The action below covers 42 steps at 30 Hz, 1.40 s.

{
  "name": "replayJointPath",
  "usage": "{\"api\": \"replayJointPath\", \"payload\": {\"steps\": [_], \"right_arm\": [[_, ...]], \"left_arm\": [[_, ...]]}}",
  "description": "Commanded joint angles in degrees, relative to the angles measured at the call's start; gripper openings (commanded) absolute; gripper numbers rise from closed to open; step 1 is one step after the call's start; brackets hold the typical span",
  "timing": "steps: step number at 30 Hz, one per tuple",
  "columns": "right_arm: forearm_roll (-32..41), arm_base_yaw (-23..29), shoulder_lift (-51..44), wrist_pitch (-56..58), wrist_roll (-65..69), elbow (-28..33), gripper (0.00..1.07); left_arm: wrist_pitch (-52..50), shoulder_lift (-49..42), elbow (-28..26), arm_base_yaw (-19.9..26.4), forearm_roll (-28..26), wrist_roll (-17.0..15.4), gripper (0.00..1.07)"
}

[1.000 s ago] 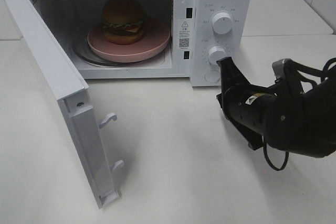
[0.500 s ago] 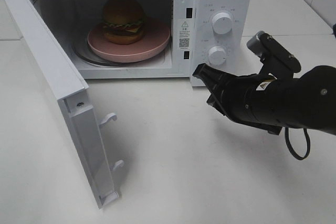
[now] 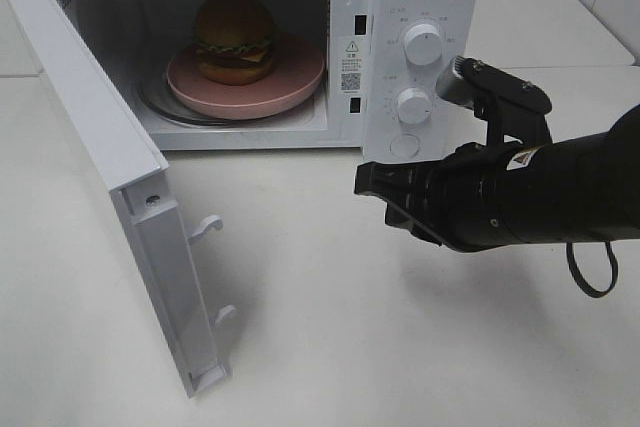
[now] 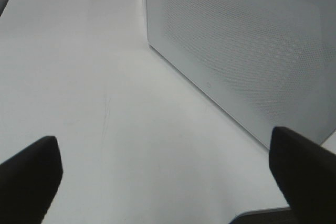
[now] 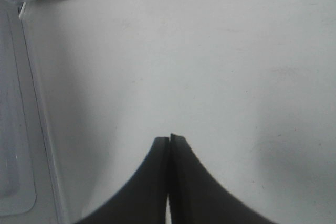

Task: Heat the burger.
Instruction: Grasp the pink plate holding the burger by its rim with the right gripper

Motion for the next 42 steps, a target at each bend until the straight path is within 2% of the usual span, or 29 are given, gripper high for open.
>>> {"api": "replayJointPath", "payload": {"steps": [1, 2, 5, 7, 9, 10, 11, 12, 13, 15, 16, 18, 19, 21, 28, 30, 31, 33, 34, 35, 37, 38, 42], "right_arm": [[-3.5, -0.11, -0.8, 4.53, -1.95, -1.38, 0.01], [-6.13, -0.11, -0.8, 7.1, -1.95, -2.46, 0.01], [-7.45, -0.11, -0.8, 8.59, -1.95, -3.21, 0.01], [-12.32, -0.11, -0.8, 14.55, -1.95, -6.53, 0.01], [-13.98, -0.11, -0.8, 16.56, -2.01, -7.56, 0.01], [-17.53, -0.11, -0.8, 20.8, -2.29, -9.57, 0.02], [-17.53, -0.11, -0.8, 20.8, -2.29, -9.57, 0.02], [-21.54, -0.11, -0.8, 24.92, -2.69, -11.57, 0.02], [-21.54, -0.11, -0.8, 24.92, -2.69, -11.57, 0.02], [-27.04, -0.11, -0.8, 31.34, -2.92, -14.84, 0.03], [-27.04, -0.11, -0.8, 31.34, -2.92, -14.84, 0.03], [-32.6, -0.11, -0.8, 37.3, -5.44, -17.48, 0.03], [-32.6, -0.11, -0.8, 37.3, -5.44, -17.48, 0.03], [-37.13, -0.11, -0.8, 42.74, -10.83, -19.65, 0.04], [-39.71, -0.11, -0.8, 49.45, -26.53, -22.8, 0.04], [-40.62, -0.11, -0.8, 51.28, -37.01, -23.72, 0.04], [-40.62, -0.11, -0.8, 51.28, -37.01, -23.72, 0.04], [-40.62, -0.11, -0.8, 51.8, -47.67, -24.12, 0.05], [-40.62, -0.11, -0.8, 51.8, -47.67, -24.12, 0.05], [-40.62, -0.11, -0.8, 51.91, -54.6, -24.12, 0.06], [-40.62, -0.11, -0.8, 52.2, -58.33, -24.12, 0.06], [-40.62, -0.11, -0.8, 52.43, -64.69, -24.12, 0.07], [-42.17, -0.11, -0.8, 52.6, -70.76, -24.12, 0.09]], "left_arm": [[-0.8, -0.46, 0.0, 0.29, -0.34, -0.34, 1.01], [-0.8, -0.46, 0.0, 0.29, -0.34, -0.34, 1.01], [-0.8, -0.46, 0.0, 0.29, -0.34, -0.34, 1.01], [-0.8, -0.46, 0.0, 0.29, -0.34, -0.34, 1.01], [-0.8, -0.46, 0.0, 0.29, -0.34, -0.34, 1.01], [-0.8, -0.46, 0.0, 0.29, -0.34, -0.34, 1.01], [-0.8, -0.46, 0.0, 0.29, -0.34, -0.34, 1.01], [-0.8, -0.46, 0.0, 0.29, -0.34, -0.34, 1.01], [-0.8, -0.46, 0.0, 0.29, -0.34, -0.34, 1.01], [-0.8, -0.46, 0.0, 0.29, -0.34, -0.34, 1.01], [-0.8, -0.46, 0.0, 0.29, -0.34, -0.34, 1.01], [-0.8, -0.46, 0.0, 0.29, -0.34, -0.34, 1.01], [-0.8, -0.46, 0.0, 0.29, -0.34, -0.34, 1.01], [-0.8, -0.46, 0.0, 0.29, -0.34, -0.34, 1.01], [-0.8, -0.46, 0.0, 0.29, -0.34, -0.34, 1.01], [-0.8, -0.46, 0.0, 0.29, -0.34, -0.34, 1.01], [-0.8, -0.46, 0.0, 0.29, -0.34, -0.34, 1.01], [-0.8, -0.46, 0.0, 0.29, -0.34, -0.34, 1.01], [-0.8, -0.46, 0.0, 0.29, -0.34, -0.34, 1.01], [-0.8, -0.46, 0.0, 0.29, -0.34, -0.34, 1.01], [-0.8, -0.46, 0.0, 0.29, -0.34, -0.34, 1.01], [-0.8, -0.46, 0.0, 0.29, -0.34, -0.34, 1.01], [-0.8, -0.46, 0.0, 0.29, -0.34, -0.34, 1.01]]}}
